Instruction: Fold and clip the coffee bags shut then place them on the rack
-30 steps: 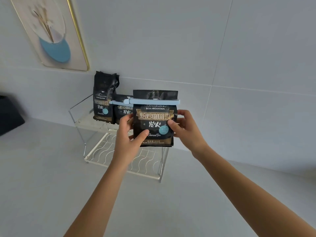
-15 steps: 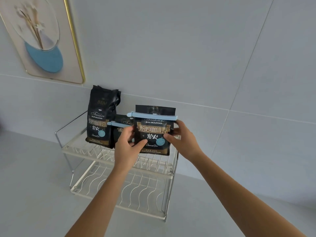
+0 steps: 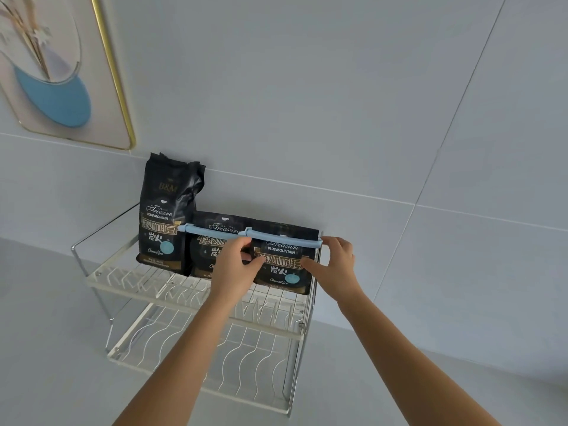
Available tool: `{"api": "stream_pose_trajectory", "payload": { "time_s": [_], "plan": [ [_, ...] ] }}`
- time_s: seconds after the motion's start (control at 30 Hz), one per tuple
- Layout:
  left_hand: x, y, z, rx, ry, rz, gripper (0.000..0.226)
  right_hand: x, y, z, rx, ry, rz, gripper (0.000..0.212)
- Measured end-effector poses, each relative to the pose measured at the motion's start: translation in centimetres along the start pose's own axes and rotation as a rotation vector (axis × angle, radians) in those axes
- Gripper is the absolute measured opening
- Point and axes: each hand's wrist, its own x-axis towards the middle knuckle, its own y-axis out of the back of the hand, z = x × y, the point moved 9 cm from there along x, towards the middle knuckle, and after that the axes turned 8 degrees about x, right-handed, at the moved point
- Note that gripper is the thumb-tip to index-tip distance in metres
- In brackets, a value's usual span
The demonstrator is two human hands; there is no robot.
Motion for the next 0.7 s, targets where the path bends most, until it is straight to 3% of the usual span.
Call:
{"api": "stream_pose_trajectory", "payload": {
  "time_s": [0.2, 0.3, 0.43, 0.7],
  "plan": [
    [-1.3, -0.1, 0.7, -0.170, 0.030, 0.030, 0.039, -0.9, 0.0, -0.5, 0.157, 0.060, 0.036, 0.067],
    [-3.1, 0.1, 2.9, 0.100, -0.149, 0.093, 0.036, -1.7, 0.4, -0.9, 0.147, 0.099, 0.043, 0.064],
    [-4.2, -2.3, 4.9, 0.292, -0.290, -0.072, 0.055, -3.0, 0.8, -1.8, 0.118, 0.169, 0.035, 0.061],
    [-5.1, -4.0, 4.6, 0.487, -0.209, -0.267, 0.062, -5.8, -1.0, -3.2, -0.326, 0.319, -0.189, 0.056]
  ]
}}
